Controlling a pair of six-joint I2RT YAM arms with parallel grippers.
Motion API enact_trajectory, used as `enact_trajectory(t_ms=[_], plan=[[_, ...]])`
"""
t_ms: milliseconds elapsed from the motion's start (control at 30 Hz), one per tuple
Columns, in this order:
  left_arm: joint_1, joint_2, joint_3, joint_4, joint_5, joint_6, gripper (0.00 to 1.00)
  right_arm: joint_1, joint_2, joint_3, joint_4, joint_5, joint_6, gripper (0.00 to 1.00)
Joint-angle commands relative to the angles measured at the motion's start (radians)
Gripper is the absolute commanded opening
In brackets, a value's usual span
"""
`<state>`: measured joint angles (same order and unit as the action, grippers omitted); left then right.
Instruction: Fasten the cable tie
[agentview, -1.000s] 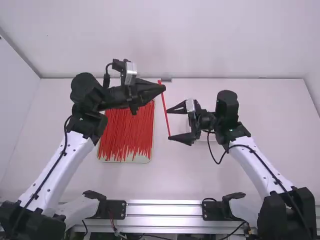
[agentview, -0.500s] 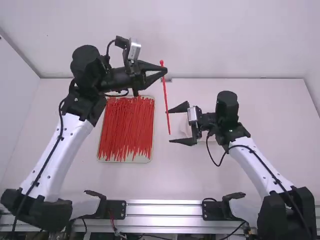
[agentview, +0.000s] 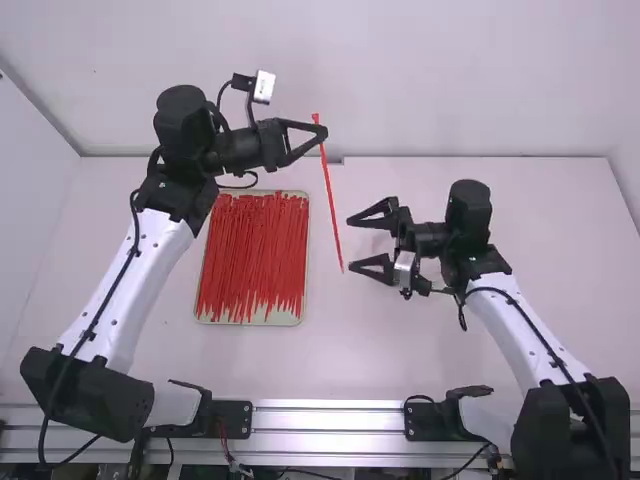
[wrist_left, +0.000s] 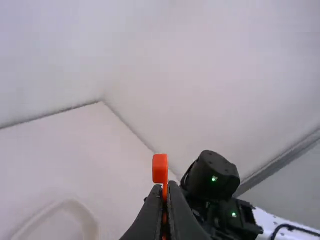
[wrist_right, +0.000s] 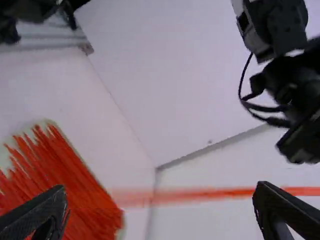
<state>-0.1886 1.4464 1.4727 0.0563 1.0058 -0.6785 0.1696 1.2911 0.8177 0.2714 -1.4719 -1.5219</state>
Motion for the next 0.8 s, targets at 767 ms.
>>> enact_trajectory(t_ms=[767], plan=[[0.011,0.013,0.01,-0.267,0.049,-0.187,0.02,0.12,-0.006,-0.033,0.089,-0.089,-0.523,0.96]])
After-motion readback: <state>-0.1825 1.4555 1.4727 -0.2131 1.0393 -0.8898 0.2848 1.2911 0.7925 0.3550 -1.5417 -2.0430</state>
